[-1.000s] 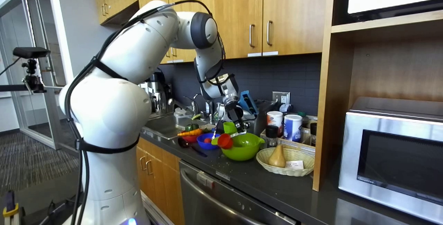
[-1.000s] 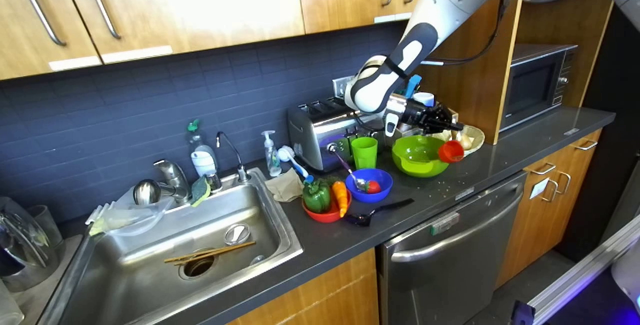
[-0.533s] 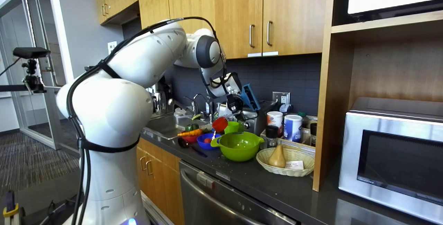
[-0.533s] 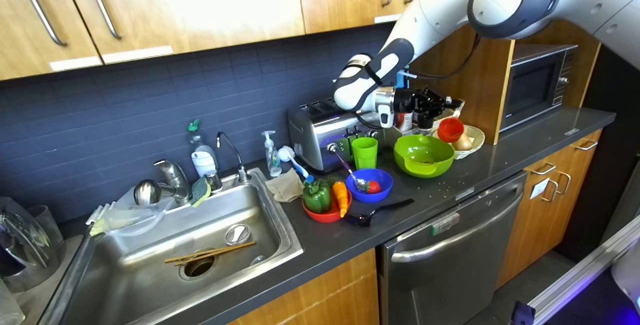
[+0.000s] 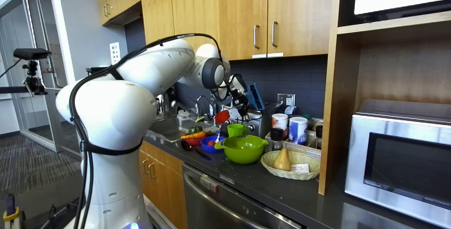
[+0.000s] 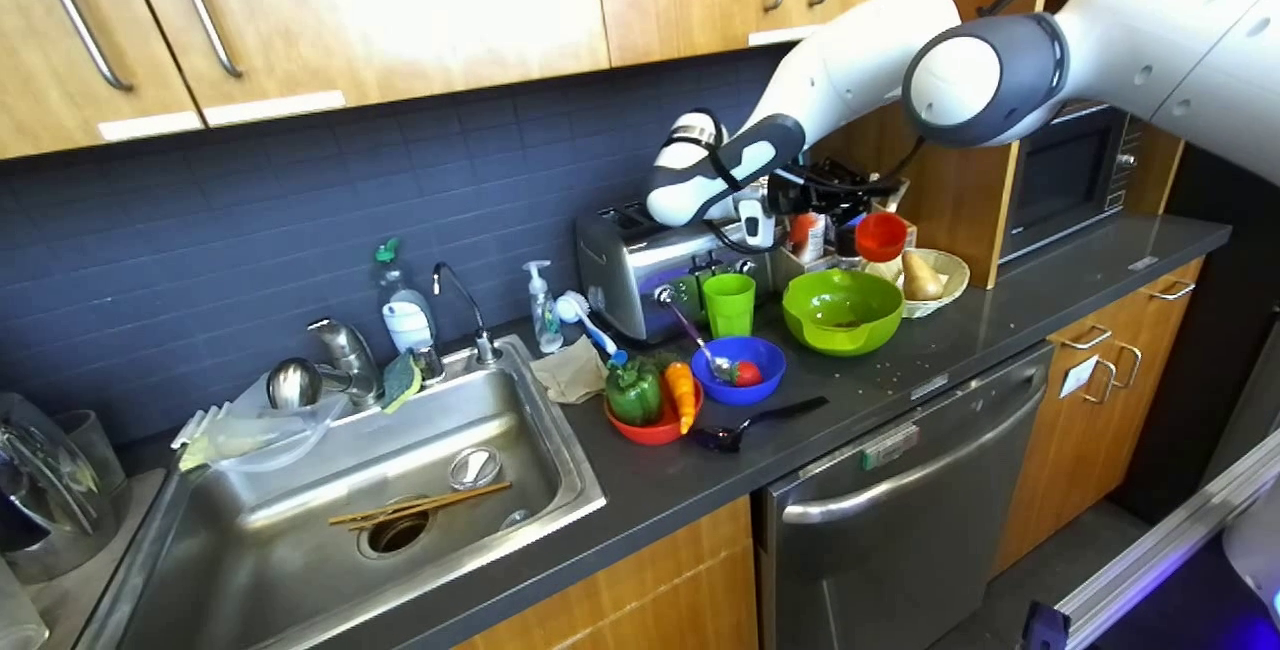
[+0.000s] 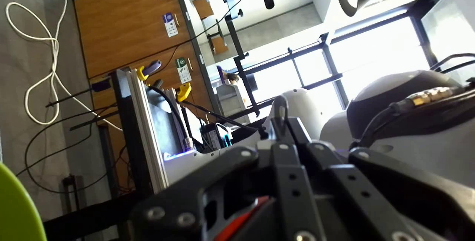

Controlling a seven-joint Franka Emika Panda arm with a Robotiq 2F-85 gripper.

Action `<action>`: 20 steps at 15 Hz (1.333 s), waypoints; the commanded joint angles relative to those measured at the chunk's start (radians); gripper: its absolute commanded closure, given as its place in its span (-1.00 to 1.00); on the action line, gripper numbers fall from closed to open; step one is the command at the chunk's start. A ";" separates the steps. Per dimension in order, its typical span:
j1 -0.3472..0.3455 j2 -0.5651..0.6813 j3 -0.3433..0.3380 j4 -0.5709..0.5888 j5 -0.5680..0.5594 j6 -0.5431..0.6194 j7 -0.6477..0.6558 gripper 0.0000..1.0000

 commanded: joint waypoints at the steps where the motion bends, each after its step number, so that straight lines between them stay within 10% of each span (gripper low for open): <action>1: 0.028 0.078 -0.016 0.136 -0.059 -0.044 -0.102 0.98; 20: 0.015 0.040 -0.048 0.182 -0.017 0.033 -0.196 0.98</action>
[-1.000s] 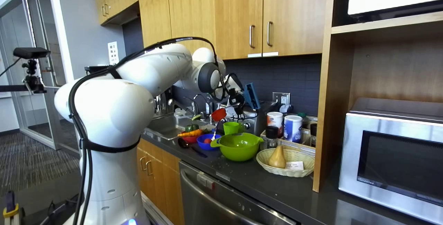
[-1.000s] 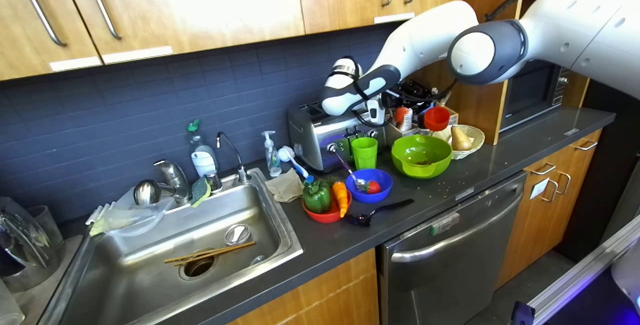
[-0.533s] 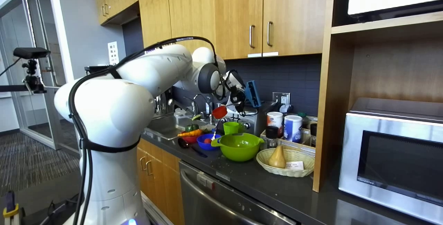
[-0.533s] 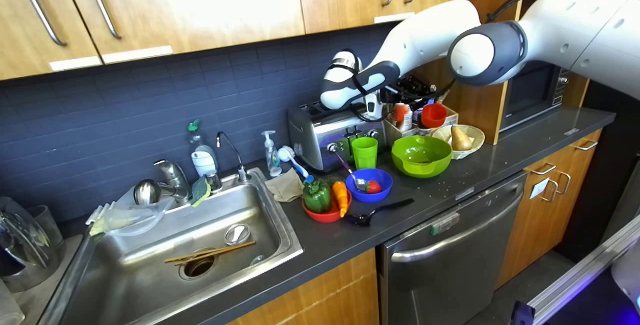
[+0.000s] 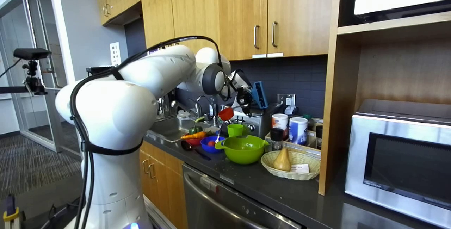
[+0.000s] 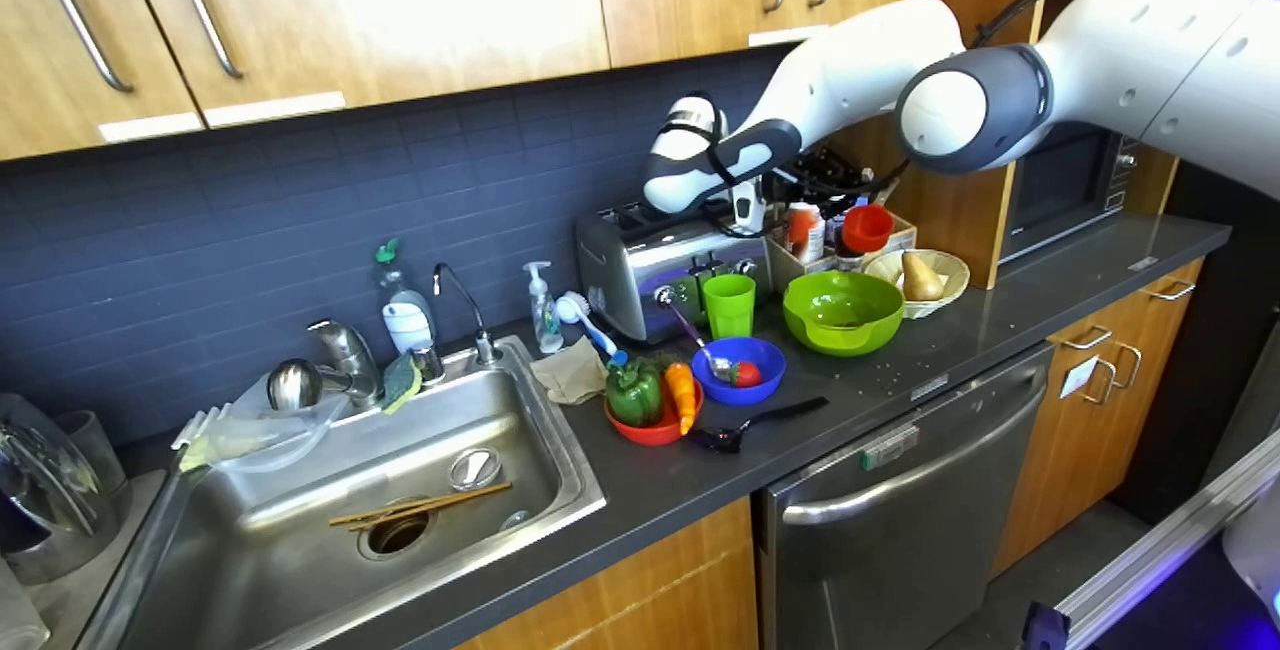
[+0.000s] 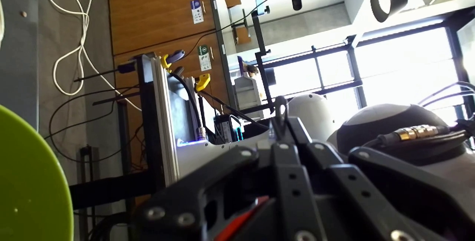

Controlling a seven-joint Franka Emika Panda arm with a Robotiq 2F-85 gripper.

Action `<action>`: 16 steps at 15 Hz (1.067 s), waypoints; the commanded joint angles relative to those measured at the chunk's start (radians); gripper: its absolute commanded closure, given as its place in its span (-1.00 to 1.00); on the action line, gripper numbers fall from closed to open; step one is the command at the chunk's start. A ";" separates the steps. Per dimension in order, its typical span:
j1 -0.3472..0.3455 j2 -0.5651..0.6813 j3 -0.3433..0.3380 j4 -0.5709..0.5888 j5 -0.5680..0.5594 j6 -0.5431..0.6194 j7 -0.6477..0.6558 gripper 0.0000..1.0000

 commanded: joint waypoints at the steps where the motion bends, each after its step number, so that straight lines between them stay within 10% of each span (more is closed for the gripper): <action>1: -0.012 -0.031 0.011 -0.010 0.018 0.025 0.009 0.98; 16: -0.058 -0.095 0.050 -0.076 0.063 0.110 0.065 0.98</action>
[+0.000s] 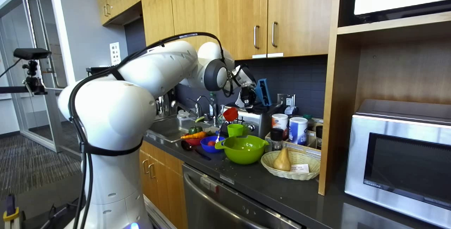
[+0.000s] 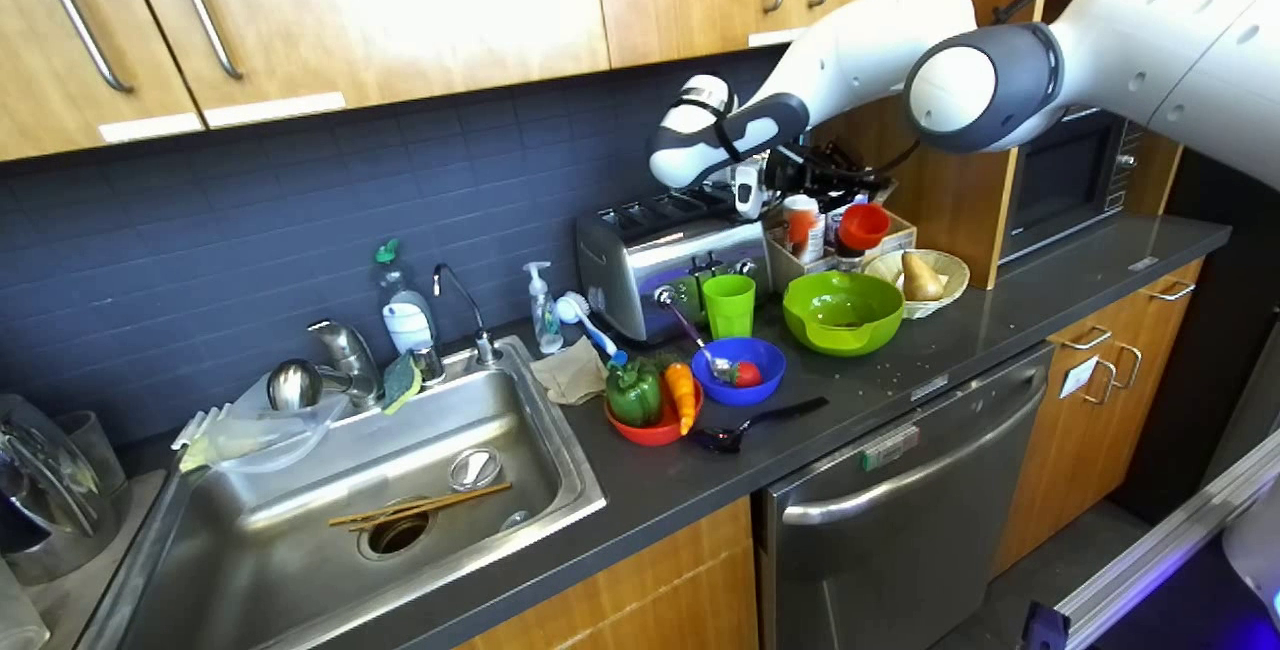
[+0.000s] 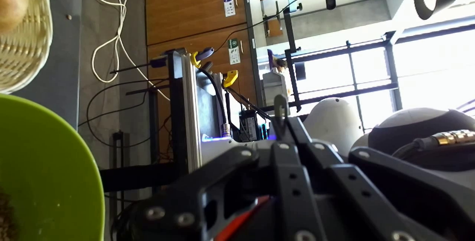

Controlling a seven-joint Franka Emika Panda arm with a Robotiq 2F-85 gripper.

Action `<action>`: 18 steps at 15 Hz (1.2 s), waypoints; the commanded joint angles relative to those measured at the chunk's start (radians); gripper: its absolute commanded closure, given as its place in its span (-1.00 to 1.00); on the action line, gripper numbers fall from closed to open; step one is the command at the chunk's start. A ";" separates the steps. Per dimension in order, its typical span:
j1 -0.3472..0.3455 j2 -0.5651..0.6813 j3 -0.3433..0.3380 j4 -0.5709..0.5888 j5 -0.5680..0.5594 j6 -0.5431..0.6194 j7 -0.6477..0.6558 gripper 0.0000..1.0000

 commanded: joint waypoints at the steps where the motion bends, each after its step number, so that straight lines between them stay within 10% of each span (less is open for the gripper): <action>1: -0.013 -0.048 0.020 -0.058 0.021 0.033 0.033 0.98; 18: -0.035 -0.120 0.055 -0.168 -0.007 0.317 0.001 0.98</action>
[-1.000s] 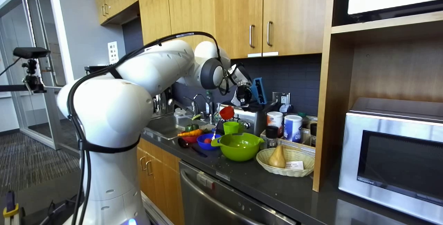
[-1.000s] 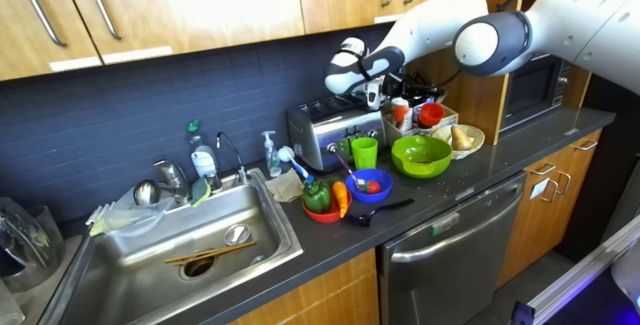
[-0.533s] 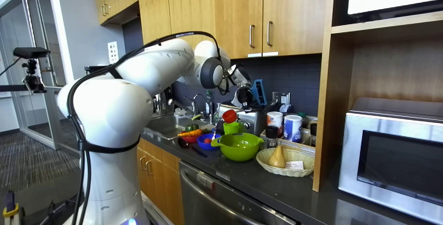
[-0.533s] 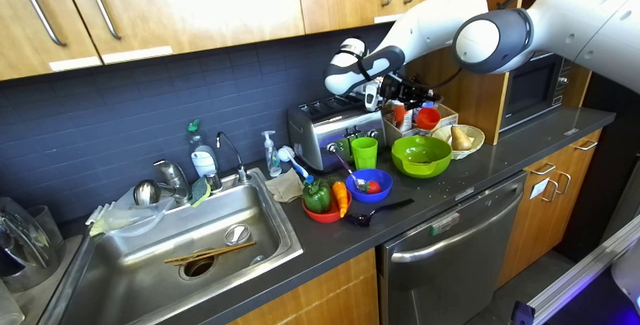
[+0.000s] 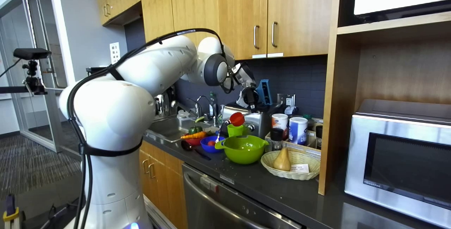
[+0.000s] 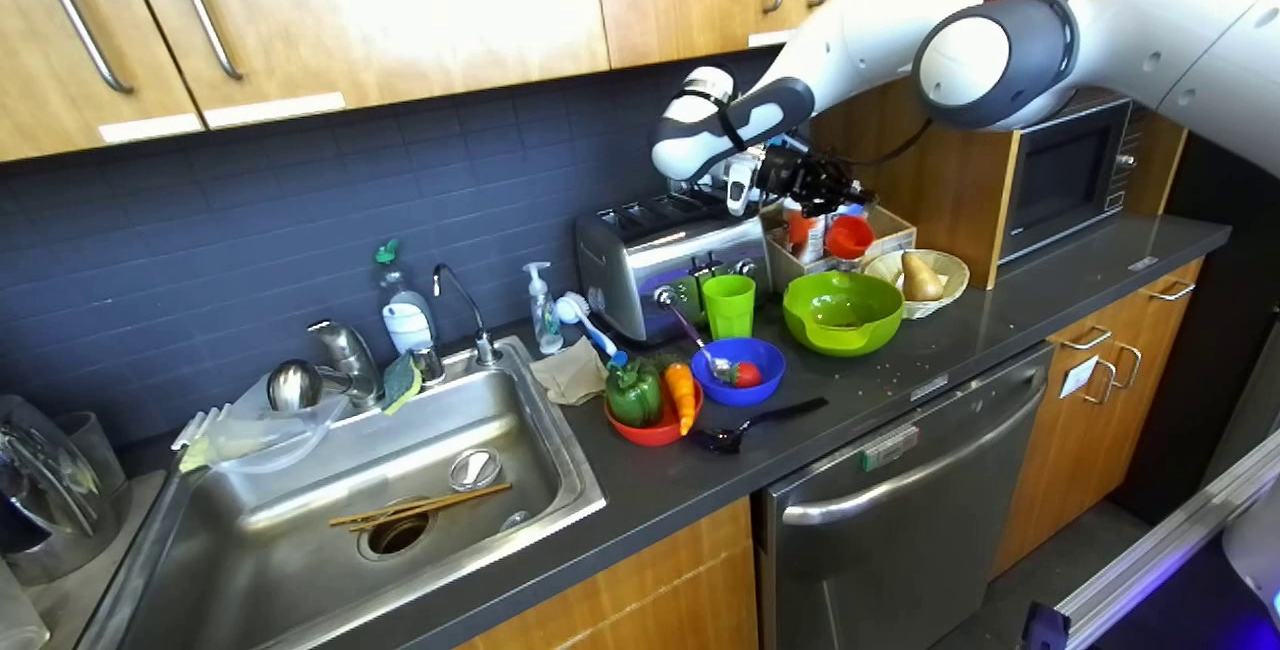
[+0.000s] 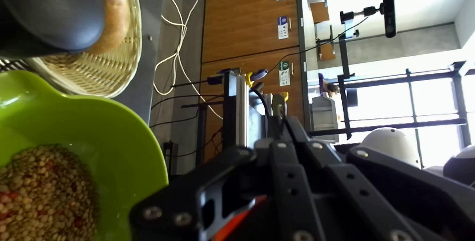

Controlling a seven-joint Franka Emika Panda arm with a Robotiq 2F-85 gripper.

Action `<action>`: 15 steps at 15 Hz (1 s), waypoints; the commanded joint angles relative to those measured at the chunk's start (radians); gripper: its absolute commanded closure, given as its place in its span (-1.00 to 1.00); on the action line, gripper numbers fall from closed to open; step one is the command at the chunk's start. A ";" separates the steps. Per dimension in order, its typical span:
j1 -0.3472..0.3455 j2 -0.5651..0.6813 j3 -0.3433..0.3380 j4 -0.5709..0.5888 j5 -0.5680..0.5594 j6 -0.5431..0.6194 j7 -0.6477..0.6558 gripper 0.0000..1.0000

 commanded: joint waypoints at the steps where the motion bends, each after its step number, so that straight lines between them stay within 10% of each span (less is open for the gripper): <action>1: -0.019 -0.071 0.032 -0.101 -0.007 0.118 -0.005 0.98; 15: -0.020 -0.192 0.001 -0.300 0.035 0.313 -0.021 0.98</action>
